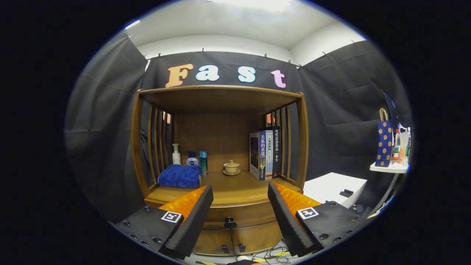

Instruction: Pull open the drawer, take out the items inside it, and place them on the countertop above the cabinet.

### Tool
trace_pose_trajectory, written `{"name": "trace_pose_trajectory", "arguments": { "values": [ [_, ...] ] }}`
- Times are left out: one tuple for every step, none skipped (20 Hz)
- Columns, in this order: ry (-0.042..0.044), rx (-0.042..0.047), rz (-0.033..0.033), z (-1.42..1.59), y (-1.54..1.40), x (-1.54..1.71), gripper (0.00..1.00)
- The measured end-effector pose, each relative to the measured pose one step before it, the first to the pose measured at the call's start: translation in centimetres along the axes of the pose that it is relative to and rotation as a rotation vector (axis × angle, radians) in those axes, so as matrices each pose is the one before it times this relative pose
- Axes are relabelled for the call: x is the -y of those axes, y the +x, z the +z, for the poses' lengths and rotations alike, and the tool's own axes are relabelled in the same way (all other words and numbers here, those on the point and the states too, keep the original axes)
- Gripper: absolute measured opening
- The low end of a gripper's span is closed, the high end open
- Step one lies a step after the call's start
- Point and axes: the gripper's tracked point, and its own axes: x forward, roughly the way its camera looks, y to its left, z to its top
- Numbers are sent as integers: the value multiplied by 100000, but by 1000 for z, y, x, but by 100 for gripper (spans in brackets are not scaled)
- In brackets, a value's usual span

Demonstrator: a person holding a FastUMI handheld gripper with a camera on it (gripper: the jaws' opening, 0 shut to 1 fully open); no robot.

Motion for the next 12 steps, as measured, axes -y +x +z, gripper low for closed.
{"name": "trace_pose_trajectory", "arguments": {
  "values": [
    [-189, -515, 694, -384, 229, -190, 98],
    [-174, -292, 527, -329, 200, -275, 98],
    [-236, -324, 448, -313, 320, -113, 98],
    [-347, -130, 354, -503, 370, -107, 98],
    [-464, 161, 384, -415, 443, -84, 98],
    [-410, 163, 305, -683, 528, -32, 98],
    [202, -1852, -146, -1126, 536, 58, 98],
    [760, -2310, -101, -1391, 433, 7, 98],
    [645, -1503, 1011, -1136, 645, -273, 98],
    [49, -660, 1532, -805, 694, -421, 98],
    [-994, -179, 1037, -514, 679, -160, 99],
    [-1558, 296, 675, -659, 795, -92, 99]
  ]
}}
